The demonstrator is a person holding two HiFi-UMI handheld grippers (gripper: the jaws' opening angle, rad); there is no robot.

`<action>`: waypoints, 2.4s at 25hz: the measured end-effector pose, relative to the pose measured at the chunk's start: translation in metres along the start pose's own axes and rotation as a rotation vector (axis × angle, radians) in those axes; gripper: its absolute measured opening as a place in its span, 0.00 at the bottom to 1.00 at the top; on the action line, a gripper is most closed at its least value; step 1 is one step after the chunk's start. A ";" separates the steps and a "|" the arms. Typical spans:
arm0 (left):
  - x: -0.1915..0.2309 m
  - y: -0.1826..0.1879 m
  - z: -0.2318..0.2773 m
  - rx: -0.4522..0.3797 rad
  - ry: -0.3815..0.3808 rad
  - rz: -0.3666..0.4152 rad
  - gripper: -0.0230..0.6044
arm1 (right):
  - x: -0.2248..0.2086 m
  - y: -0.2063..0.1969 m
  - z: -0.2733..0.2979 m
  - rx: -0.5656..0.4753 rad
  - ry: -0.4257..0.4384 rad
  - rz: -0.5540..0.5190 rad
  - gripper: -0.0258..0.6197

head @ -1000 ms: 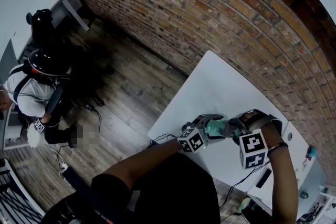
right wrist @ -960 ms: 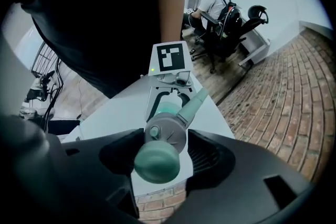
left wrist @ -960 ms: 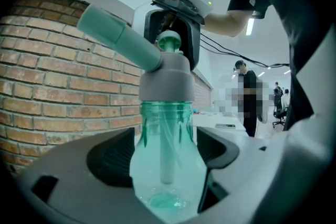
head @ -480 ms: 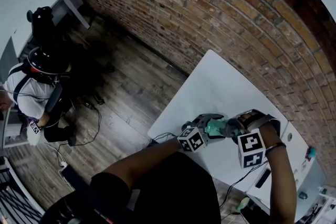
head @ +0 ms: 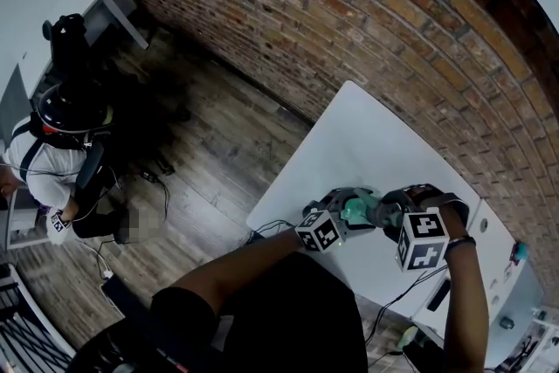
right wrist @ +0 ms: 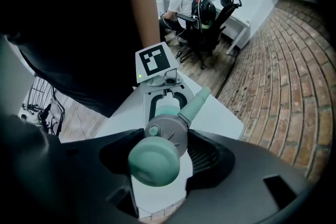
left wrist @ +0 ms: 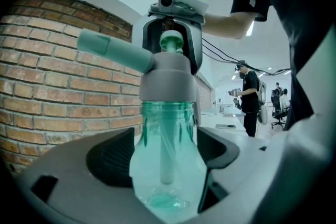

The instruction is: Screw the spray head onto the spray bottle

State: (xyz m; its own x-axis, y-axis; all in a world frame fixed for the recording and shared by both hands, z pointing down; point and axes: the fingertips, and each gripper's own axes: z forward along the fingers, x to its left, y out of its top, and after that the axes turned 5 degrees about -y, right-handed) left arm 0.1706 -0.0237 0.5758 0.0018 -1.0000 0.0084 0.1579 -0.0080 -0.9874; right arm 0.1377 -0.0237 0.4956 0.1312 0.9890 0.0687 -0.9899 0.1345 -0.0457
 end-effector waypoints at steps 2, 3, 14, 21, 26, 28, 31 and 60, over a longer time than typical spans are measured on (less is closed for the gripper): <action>0.000 -0.001 0.000 0.003 -0.001 0.007 0.62 | 0.000 0.000 0.001 -0.007 0.004 0.052 0.45; 0.000 -0.001 0.000 0.002 -0.001 0.005 0.62 | 0.000 0.000 0.001 -0.010 0.006 0.075 0.45; -0.001 0.000 0.000 0.000 -0.002 0.001 0.62 | -0.004 -0.001 -0.001 -0.030 -0.004 0.230 0.45; -0.001 0.000 -0.001 0.000 -0.004 0.004 0.62 | -0.007 0.001 -0.002 -0.068 -0.013 0.396 0.45; -0.001 -0.002 -0.001 0.009 -0.005 -0.002 0.62 | -0.006 0.001 0.000 -0.069 -0.017 0.420 0.45; -0.001 -0.002 -0.001 0.007 -0.007 -0.004 0.62 | -0.007 0.001 -0.001 -0.067 -0.013 0.429 0.45; 0.000 0.001 0.001 -0.001 -0.008 -0.010 0.62 | -0.007 -0.001 -0.002 -0.063 -0.011 0.426 0.45; 0.002 0.000 0.001 0.009 -0.013 -0.028 0.62 | 0.002 0.011 -0.037 -0.065 -0.087 -0.316 0.40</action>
State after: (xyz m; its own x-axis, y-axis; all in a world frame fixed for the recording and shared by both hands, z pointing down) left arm 0.1715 -0.0258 0.5759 0.0098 -0.9992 0.0380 0.1665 -0.0358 -0.9854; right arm 0.1294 -0.0180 0.4583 0.4229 0.8893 0.1743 -0.8953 0.4397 -0.0714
